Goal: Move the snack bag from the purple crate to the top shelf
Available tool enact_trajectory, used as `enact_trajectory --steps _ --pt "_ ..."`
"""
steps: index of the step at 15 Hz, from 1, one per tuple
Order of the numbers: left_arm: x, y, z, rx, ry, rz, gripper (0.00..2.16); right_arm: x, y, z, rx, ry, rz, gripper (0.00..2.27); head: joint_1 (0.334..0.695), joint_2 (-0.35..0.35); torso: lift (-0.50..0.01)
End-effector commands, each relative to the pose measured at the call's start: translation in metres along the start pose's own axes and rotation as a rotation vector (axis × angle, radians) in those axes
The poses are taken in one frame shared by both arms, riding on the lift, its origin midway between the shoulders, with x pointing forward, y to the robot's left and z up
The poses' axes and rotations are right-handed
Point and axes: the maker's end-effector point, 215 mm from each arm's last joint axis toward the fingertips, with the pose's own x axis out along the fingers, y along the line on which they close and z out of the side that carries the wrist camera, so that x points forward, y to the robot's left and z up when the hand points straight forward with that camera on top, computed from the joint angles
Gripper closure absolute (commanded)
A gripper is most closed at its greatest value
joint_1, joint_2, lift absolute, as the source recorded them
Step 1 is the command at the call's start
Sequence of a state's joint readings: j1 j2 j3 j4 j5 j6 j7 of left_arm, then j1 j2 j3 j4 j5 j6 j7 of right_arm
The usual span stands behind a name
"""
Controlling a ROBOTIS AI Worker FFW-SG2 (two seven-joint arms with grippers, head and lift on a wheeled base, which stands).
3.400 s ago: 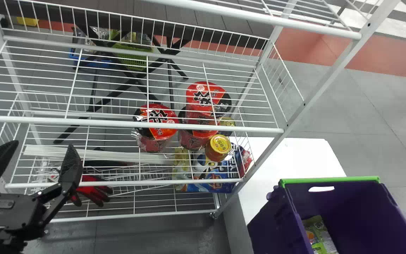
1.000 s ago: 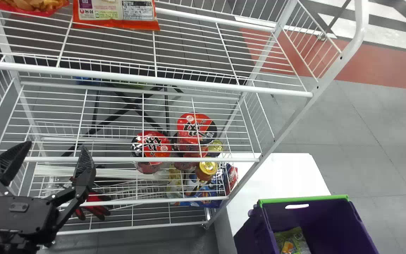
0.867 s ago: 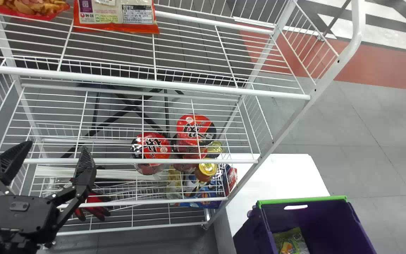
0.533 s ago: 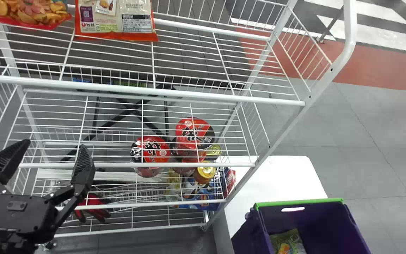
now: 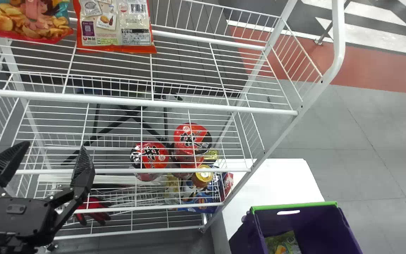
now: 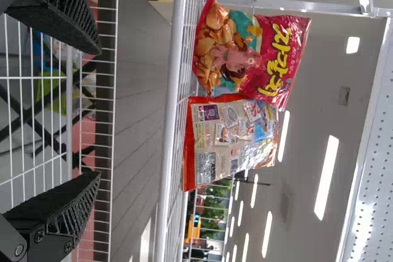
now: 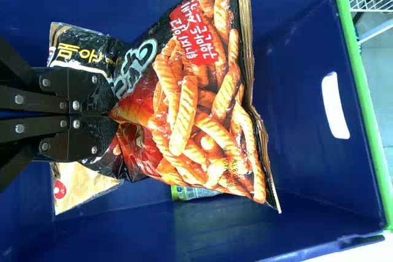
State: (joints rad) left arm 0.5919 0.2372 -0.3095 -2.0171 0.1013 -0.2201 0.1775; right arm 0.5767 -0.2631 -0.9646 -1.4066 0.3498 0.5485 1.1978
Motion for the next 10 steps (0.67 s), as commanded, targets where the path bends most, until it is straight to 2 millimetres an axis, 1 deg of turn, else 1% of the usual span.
enact_trajectory --steps 1,6,8,10 --pt "-0.001 0.001 0.000 -0.001 -0.002 0.002 0.11 -0.001 0.000 0.003 -0.003 -0.004 0.000 1.66 0.695 -0.350 -0.179" --pt "-0.001 0.001 0.000 0.002 -0.002 0.002 0.11 -0.003 0.002 0.009 -0.005 -0.014 0.005 1.66 0.695 -0.350 -0.160" --pt "0.000 0.000 0.002 0.003 -0.007 0.001 0.11 -0.008 0.008 0.016 -0.008 -0.035 0.011 1.66 0.695 -0.350 -0.151" --pt "0.000 0.000 0.003 0.004 -0.009 0.001 0.11 -0.011 0.009 0.018 -0.010 -0.044 0.008 1.66 0.695 -0.350 -0.143"
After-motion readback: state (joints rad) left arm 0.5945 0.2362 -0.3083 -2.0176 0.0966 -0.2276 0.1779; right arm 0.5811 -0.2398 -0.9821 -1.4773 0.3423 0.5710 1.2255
